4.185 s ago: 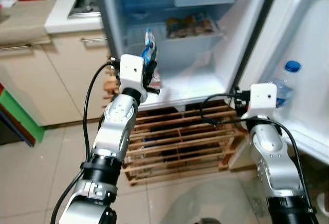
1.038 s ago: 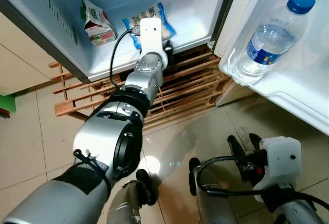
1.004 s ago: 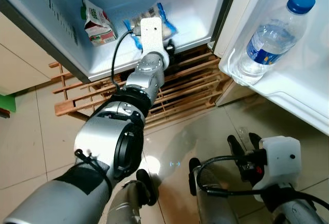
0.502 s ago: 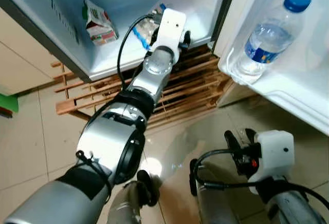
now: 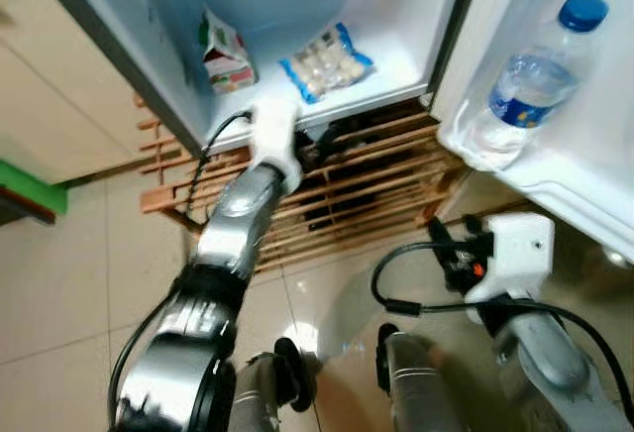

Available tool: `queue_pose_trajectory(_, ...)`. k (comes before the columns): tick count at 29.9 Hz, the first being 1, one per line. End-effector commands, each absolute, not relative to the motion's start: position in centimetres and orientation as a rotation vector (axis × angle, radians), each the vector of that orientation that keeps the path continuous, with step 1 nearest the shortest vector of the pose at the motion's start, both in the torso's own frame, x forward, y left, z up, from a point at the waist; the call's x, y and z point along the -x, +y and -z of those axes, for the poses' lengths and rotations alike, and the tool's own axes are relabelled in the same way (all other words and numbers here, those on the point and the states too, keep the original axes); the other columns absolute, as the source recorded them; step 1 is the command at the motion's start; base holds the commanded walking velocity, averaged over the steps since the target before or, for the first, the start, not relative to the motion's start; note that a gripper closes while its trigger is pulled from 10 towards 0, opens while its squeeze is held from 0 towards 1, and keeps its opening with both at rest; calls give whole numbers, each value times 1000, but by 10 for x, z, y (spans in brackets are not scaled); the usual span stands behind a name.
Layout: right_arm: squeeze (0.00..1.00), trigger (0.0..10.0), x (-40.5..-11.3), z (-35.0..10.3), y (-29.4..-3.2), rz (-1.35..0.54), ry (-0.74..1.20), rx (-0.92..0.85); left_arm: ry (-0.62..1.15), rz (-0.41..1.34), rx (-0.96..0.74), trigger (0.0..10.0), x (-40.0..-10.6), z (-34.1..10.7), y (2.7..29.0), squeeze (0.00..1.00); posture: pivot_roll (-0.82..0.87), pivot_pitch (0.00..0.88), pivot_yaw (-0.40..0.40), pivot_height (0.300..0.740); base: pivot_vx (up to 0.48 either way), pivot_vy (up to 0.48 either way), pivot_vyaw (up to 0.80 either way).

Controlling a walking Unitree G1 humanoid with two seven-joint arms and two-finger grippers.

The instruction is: Restocking fridge

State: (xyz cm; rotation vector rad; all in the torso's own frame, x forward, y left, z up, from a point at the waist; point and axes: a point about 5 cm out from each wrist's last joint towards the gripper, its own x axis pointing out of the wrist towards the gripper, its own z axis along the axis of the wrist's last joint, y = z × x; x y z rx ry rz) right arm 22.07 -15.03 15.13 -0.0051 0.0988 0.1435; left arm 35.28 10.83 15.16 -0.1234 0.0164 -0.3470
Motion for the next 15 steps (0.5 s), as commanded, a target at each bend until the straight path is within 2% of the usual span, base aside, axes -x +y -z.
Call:
queue_pose_trajectory(1, 133, 10000, -229, -150, -145, -180, 79, -17, -28, 303, 157, 10000, -347, -163, 114, 0, -275, 105, 105, 740, 0, 0, 0)
queue_pose_trajectory(3, 137, 10000, -235, -150, -143, -194, 72, -16, -40, 285, 155, 10000, -341, -166, 114, 0, -253, 97, 98, 740, 0, 223, 0)
queue_pose_trajectory(5, 157, 10000, -254, -147, -135, -228, 58, -20, -65, 278, 96, 10000, -332, -176, 109, 0, -199, 79, 79, 740, 294, 377, 0)
queue_pose_trajectory(9, 157, 10000, -261, -147, -131, -246, 46, -23, -87, 310, 80, 10000, -331, -182, 104, 0, -188, 72, 76, 740, 364, 310, 0)
queue_pose_trajectory(15, 114, 10000, -272, -150, -127, -235, 6, -10, -133, 382, 59, 10000, -334, -197, 94, 0, -187, 54, 89, 740, 448, 0, 0)
